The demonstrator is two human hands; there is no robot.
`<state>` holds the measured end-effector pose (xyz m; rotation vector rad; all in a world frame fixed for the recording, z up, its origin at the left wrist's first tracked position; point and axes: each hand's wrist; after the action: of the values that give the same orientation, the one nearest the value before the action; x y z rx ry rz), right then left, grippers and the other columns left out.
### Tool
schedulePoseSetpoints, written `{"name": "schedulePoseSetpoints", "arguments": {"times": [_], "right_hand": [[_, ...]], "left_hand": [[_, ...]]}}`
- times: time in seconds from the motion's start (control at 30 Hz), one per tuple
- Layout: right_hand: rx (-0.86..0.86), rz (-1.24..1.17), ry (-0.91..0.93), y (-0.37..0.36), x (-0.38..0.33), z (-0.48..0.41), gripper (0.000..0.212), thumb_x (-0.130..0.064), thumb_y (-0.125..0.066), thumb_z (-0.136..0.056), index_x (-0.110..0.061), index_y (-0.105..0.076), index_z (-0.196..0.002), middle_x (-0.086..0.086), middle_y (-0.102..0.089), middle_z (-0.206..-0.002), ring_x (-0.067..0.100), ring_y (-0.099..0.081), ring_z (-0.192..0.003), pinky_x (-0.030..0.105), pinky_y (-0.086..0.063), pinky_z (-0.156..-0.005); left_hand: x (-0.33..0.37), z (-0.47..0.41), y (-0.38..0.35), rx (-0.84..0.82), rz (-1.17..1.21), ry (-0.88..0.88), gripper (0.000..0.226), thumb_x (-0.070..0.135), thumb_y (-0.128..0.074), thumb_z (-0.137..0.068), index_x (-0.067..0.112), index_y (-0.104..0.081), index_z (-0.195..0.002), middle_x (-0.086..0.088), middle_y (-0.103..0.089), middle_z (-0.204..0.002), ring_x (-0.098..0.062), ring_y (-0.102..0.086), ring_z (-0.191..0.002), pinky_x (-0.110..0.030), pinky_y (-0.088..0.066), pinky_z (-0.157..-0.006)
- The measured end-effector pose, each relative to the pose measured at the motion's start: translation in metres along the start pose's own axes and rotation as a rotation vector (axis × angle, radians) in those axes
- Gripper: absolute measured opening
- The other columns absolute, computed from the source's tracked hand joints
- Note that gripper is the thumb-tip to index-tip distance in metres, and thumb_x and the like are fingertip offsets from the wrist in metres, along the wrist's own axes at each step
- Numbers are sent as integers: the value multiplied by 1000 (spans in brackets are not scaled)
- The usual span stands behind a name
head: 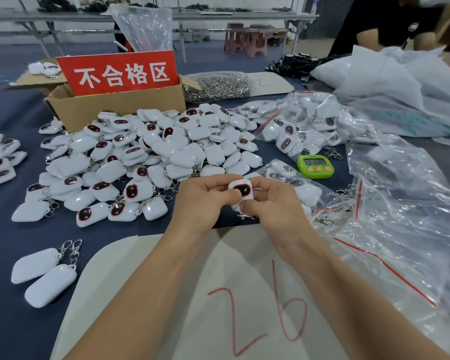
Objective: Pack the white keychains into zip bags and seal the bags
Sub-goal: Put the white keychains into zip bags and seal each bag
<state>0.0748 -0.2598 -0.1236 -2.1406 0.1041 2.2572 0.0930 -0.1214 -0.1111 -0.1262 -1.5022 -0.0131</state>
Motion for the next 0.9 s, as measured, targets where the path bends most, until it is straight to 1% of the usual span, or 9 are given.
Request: {"name": "schedulePoseSetpoints", "arguments": {"times": [0.13, 0.2, 0.3, 0.43, 0.5, 0.57, 0.73, 0.83, 0.9], "right_hand": [[28, 41, 51, 0, 1, 0, 26, -11, -69, -70, -27, -77, -89, 11, -77, -75, 14, -55, -58, 24, -43, -53], [40, 49, 77, 0, 1, 0, 21, -6, -71, -80, -23, -78, -90, 3, -77, -73, 11, -61, -56, 21, -48, -53], [98, 95, 120, 2, 1, 0, 20, -7, -73, -81, -24, -78, -93, -4, -79, -78, 10, -73, -71, 20, -54, -61], [262, 103, 188, 7, 0, -6, 21, 1, -78, -81, -19, -78, -88, -3, -78, -78, 13, -73, -74, 23, -54, -69], [302, 161, 246, 7, 0, -6, 19, -3, -82, -79, -22, -79, -84, -6, -77, -76, 19, -72, -71, 28, -55, -67], [312, 224, 292, 6, 1, -4, 16, -12, -86, -79, -26, -80, -84, -7, -76, -74, 22, -70, -71, 35, -58, -67], [315, 203, 273, 5, 0, -5, 18, -12, -83, -78, -29, -79, -84, -10, -76, -74, 19, -70, -71, 33, -58, -70], [334, 108, 217, 6, -1, -6, 21, -10, -78, -82, -31, -78, -85, -11, -77, -76, 8, -73, -73, 27, -57, -76], [326, 86, 199, 6, 0, -6, 19, -11, -74, -84, -29, -78, -87, -9, -77, -76, 7, -70, -67, 25, -55, -71]], "left_hand": [[2, 2, 0, -7, 3, -29, 27, -4, -77, -81, 21, -82, -92, -4, -81, -90, -15, -76, -87, -22, -60, -82], [1, 1, 1, 29, -3, -39, 26, -4, -78, -80, 18, -82, -93, -3, -81, -88, -13, -76, -83, -20, -59, -76], [-1, -1, 2, 99, -68, -74, 25, -1, -80, -79, 19, -82, -93, 2, -80, -86, -11, -76, -83, -18, -56, -75], [-7, -1, 3, 186, -403, -211, 21, 16, -84, -78, 35, -80, -85, 23, -76, -79, 6, -71, -81, -13, -52, -75], [-10, 2, 2, 189, -596, -251, 20, 23, -82, -77, 40, -79, -87, 27, -75, -83, 6, -70, -85, -23, -54, -82], [-12, 5, -1, 174, -679, -295, 29, 22, -78, -76, 42, -78, -97, 24, -75, -89, 1, -68, -89, -28, -54, -86], [-12, 4, -2, 204, -571, -370, 46, 12, -76, -80, 45, -76, -112, 32, -72, -93, 6, -64, -86, -13, -50, -83], [-10, 7, -1, 112, -591, -419, 70, 10, -75, -77, 58, -62, -125, 40, -66, -112, 3, -65, -93, -7, -46, -83], [-13, 9, -2, 90, -627, -465, 74, 3, -76, -76, 57, -64, -124, 43, -63, -110, 4, -63, -92, -1, -41, -82]]}}
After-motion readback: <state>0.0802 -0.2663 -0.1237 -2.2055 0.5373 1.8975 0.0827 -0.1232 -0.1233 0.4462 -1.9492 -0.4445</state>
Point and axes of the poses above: each hand's wrist, its own z-axis away from the middle knuckle, its own y-axis out of the back of the hand, x = y × z
